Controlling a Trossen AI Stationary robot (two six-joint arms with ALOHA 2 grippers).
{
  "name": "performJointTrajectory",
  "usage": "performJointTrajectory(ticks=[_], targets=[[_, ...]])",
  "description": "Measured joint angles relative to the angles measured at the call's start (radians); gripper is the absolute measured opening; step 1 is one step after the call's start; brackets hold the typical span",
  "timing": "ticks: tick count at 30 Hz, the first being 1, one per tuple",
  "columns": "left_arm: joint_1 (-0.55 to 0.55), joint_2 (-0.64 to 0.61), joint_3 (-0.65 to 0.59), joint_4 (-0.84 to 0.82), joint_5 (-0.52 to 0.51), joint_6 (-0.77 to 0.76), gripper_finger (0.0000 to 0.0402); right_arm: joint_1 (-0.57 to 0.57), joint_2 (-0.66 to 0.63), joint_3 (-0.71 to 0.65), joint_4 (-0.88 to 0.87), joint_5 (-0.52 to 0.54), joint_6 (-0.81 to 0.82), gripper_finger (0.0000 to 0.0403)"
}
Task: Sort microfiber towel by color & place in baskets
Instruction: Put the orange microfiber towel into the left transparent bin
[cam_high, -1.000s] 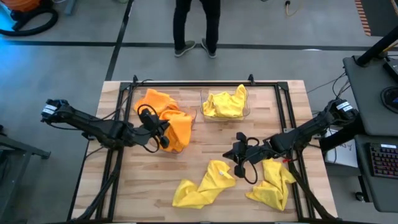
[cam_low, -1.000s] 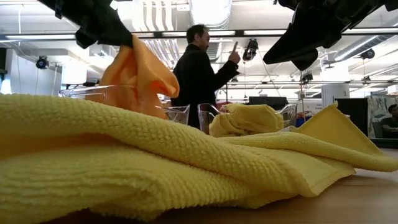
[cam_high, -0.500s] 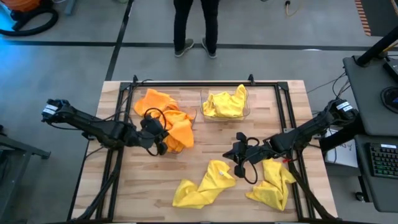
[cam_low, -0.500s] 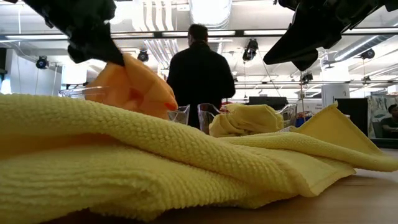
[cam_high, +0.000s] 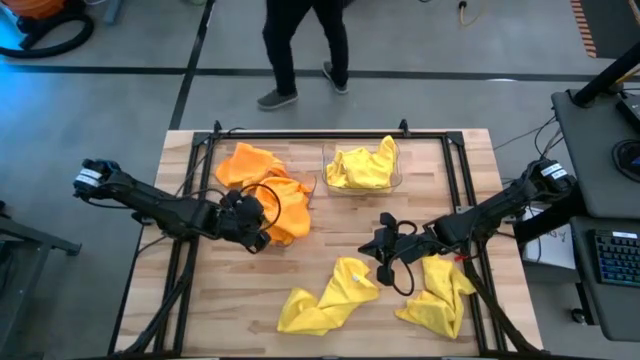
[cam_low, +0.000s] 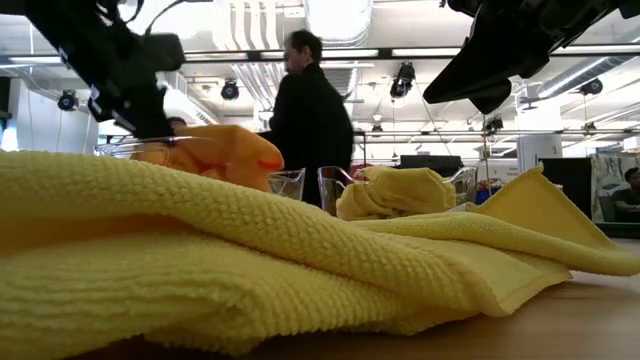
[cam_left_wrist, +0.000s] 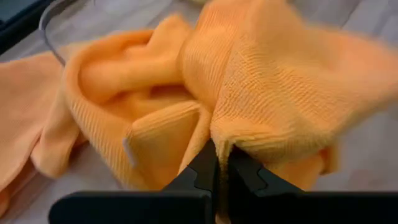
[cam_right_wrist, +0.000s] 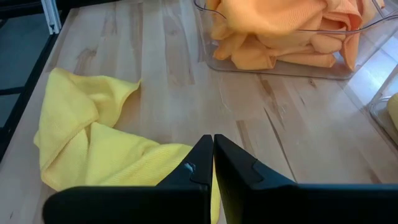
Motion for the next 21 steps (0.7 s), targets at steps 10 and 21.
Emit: performJointTrajectory(ticks=[10,21], targets=[[0.0,0.124,0.0,-0.052,0.022,-0.046,0.0,0.0,0.0,0.0,0.003,0.0,0.0,0.0009],[0.0,0.207,0.002,-0.031,0.072,-0.053,0.0,0.0,0.0,0.0,0.003,0.0,0.0,0.0009]])
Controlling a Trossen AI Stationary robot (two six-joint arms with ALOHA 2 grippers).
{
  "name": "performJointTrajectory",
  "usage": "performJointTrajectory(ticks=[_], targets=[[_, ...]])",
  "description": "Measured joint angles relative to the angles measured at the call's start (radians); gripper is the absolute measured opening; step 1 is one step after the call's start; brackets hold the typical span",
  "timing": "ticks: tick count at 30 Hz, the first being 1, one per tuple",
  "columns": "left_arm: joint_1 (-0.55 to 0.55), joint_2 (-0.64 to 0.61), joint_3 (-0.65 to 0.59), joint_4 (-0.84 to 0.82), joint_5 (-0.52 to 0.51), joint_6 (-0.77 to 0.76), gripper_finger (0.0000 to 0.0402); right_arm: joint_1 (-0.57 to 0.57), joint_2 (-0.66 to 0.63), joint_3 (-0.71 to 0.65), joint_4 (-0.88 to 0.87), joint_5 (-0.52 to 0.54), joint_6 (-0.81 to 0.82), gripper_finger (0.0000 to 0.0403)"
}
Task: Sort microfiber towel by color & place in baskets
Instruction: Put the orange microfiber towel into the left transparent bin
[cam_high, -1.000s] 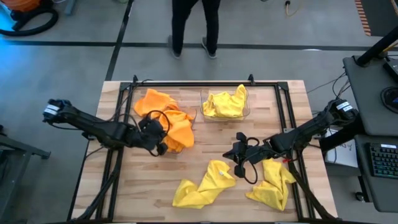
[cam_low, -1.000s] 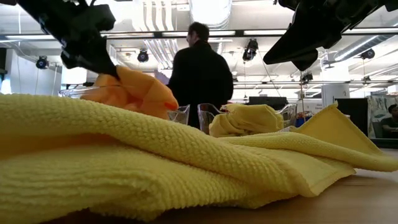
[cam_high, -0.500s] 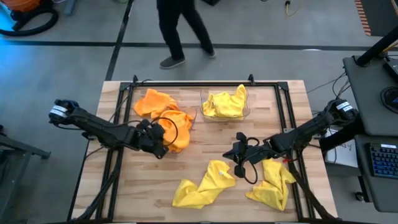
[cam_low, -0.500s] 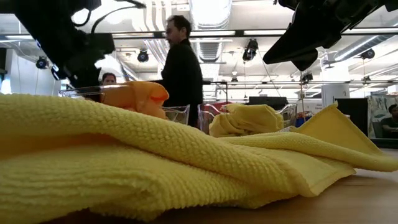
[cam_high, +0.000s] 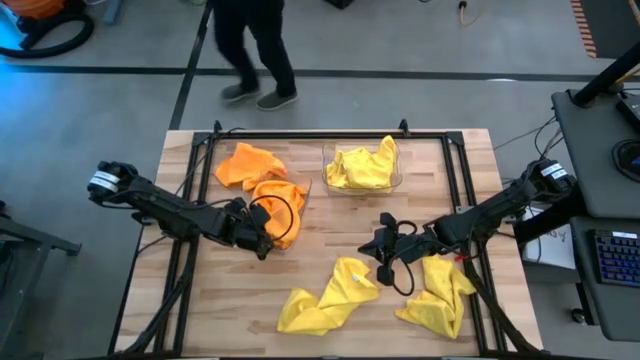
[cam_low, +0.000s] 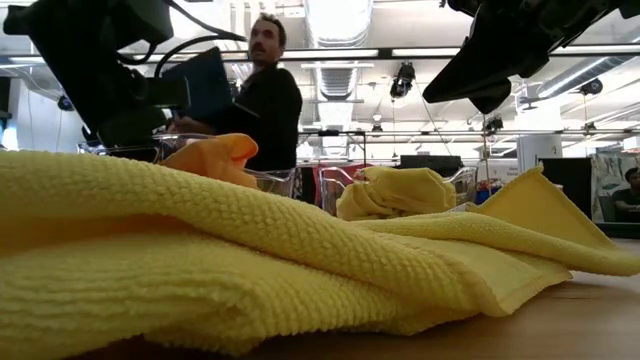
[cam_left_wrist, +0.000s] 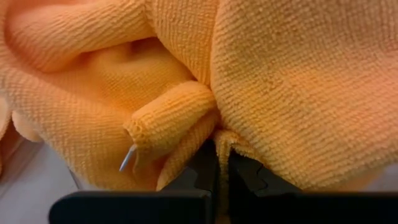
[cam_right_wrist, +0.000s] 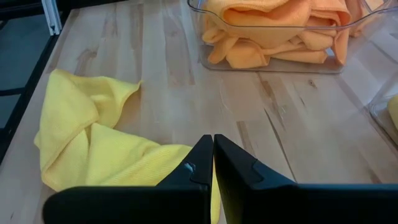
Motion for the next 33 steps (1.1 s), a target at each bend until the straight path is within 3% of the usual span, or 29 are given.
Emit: performJointTrajectory(ticks=[10,24,33], targets=[[0.0,-0.015,0.006,-0.001,-0.007,0.02,0.0008,0.0,0.0,0.0,0.0,0.0,0.0,0.0009],[0.0,-0.09,0.008,-0.001,-0.04,0.038,0.0114,0.0,0.0,-0.001,0.0,0.0,0.0,0.0009],[0.0,-0.137,0.106,-0.143,-0.039,0.038,0.0157,0.0,0.0,-0.001,0.0,0.0,0.0,0.0009]])
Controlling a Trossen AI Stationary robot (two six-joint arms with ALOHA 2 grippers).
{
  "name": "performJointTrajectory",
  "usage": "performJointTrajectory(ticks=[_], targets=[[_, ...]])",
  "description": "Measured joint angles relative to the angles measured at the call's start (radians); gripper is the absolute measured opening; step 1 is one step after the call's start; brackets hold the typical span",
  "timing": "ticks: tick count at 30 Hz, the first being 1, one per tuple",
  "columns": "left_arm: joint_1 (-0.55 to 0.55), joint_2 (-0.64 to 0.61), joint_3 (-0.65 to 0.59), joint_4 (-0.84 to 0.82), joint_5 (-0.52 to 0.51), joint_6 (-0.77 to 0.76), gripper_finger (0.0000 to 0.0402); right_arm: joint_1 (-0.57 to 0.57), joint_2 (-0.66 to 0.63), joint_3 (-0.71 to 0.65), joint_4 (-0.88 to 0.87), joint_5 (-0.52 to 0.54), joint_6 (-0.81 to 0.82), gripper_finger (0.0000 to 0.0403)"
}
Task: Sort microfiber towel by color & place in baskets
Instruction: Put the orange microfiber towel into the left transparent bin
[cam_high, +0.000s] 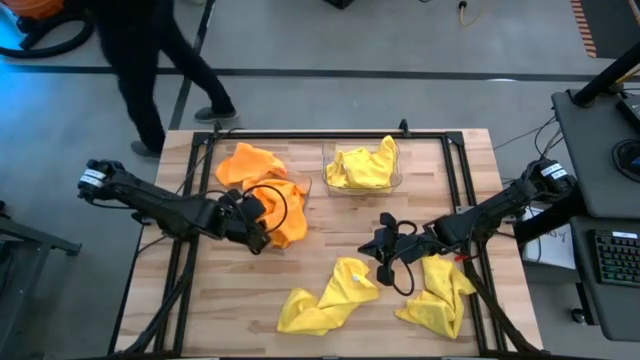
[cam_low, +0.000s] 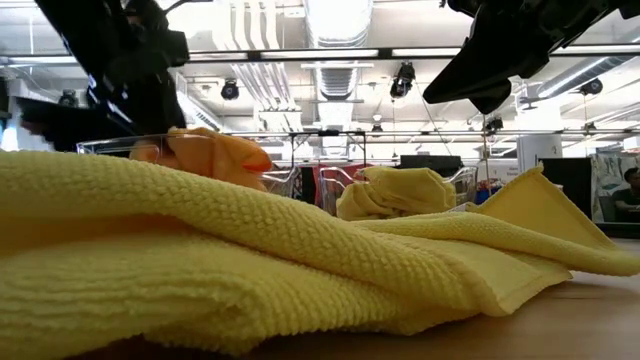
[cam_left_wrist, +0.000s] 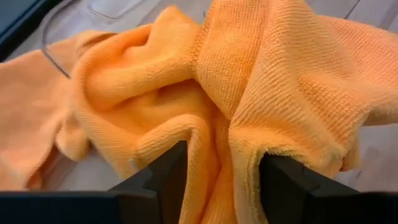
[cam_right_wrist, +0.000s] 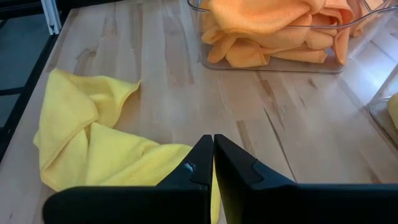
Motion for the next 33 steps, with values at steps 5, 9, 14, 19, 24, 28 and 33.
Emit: performJointTrajectory(ticks=[5,9,14,19,24,28,33], targets=[[0.0,0.01,0.069,-0.087,0.0,0.0,0.0184,0.0,0.0,0.0,0.0,0.0,0.0,0.0009],[0.0,0.026,0.11,-0.148,0.001,0.0,0.0208,0.0,0.0,0.0,0.0,0.0,0.0,0.0009],[0.0,0.055,0.141,-0.207,0.017,0.0,0.0246,0.0,0.0,0.0,0.0,0.0,0.0,0.0009],[-0.002,0.088,0.18,-0.296,0.039,0.007,0.0287,0.0,0.0,0.0,0.0,0.0,0.0,0.0009],[-0.002,0.116,0.241,-0.393,0.1,0.042,0.0311,0.0,0.0,0.0,0.0,0.0,0.0,0.0009],[-0.002,0.131,0.28,-0.428,0.157,0.103,0.0316,0.0,0.0,0.0,0.0,0.0,-0.001,0.0009],[-0.013,0.135,0.329,-0.414,0.192,0.225,0.0313,0.0,0.0,0.0,0.0,0.0,-0.001,0.0009]])
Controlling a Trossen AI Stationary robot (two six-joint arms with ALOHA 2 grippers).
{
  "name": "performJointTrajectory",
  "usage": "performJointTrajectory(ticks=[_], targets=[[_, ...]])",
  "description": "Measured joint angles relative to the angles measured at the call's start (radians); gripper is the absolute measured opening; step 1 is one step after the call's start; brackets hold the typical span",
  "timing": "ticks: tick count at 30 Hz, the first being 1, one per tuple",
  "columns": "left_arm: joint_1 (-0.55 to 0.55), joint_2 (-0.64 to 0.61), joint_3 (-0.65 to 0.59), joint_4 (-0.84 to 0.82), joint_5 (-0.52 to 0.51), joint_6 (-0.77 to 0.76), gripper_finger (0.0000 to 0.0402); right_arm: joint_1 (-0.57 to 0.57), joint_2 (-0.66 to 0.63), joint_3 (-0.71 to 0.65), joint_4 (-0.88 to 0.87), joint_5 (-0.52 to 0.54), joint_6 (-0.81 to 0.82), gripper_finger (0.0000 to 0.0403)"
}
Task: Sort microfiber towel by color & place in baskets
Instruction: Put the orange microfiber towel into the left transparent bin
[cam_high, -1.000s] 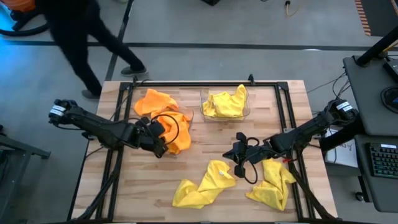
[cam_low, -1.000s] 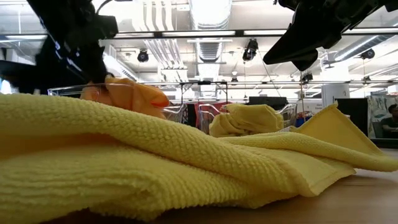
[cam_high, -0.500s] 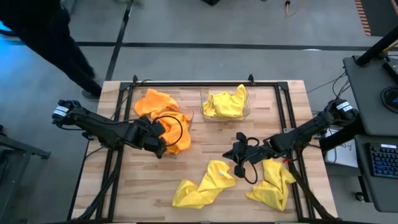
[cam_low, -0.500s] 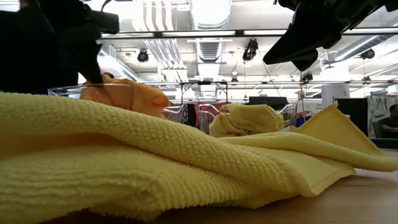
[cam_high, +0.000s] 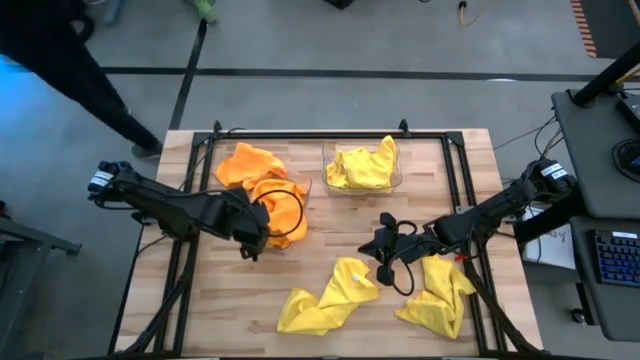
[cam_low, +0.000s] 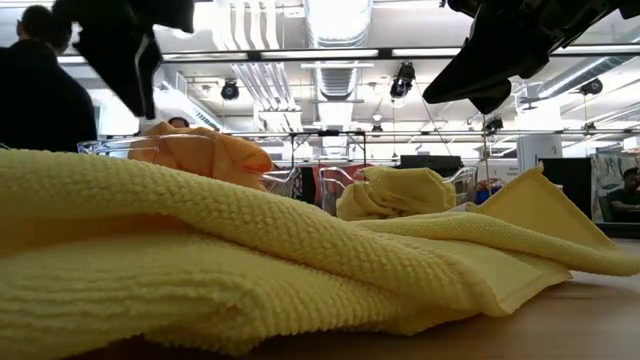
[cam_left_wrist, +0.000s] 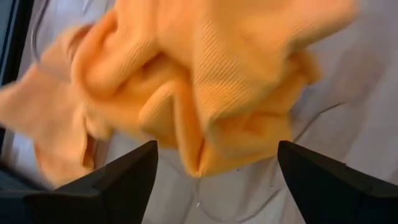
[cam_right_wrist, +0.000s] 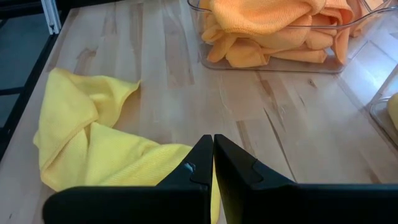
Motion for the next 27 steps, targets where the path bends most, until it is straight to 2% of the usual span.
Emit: performJointTrajectory(ticks=[6,11,15,20,23,25,27], targets=[[-0.016,-0.002,0.044,0.144,-0.039,0.192,0.031,0.0,0.0,0.0,0.0,0.0,-0.003,0.0009],[-0.011,-0.003,-0.015,0.272,-0.062,0.343,0.0295,0.0,0.0,0.0,0.0,0.0,-0.003,0.0009],[-0.005,-0.003,-0.08,0.354,-0.126,0.369,0.0232,0.0,0.0,0.0,0.0,0.0,-0.003,0.0009],[-0.006,-0.004,-0.147,0.428,-0.128,0.372,0.0102,0.0,0.0,-0.002,0.0,0.007,-0.003,0.0009],[0.001,-0.004,-0.174,0.439,-0.166,0.333,0.0024,0.0,0.0,-0.002,0.0,0.025,0.0,0.0009],[0.007,-0.008,-0.195,0.438,-0.201,0.292,0.0011,0.0,0.0,-0.002,0.0,0.025,0.0,0.0009],[0.013,-0.011,-0.216,0.441,-0.204,0.261,0.0019,0.0,0.0,-0.002,0.0,0.025,0.0,0.0009]])
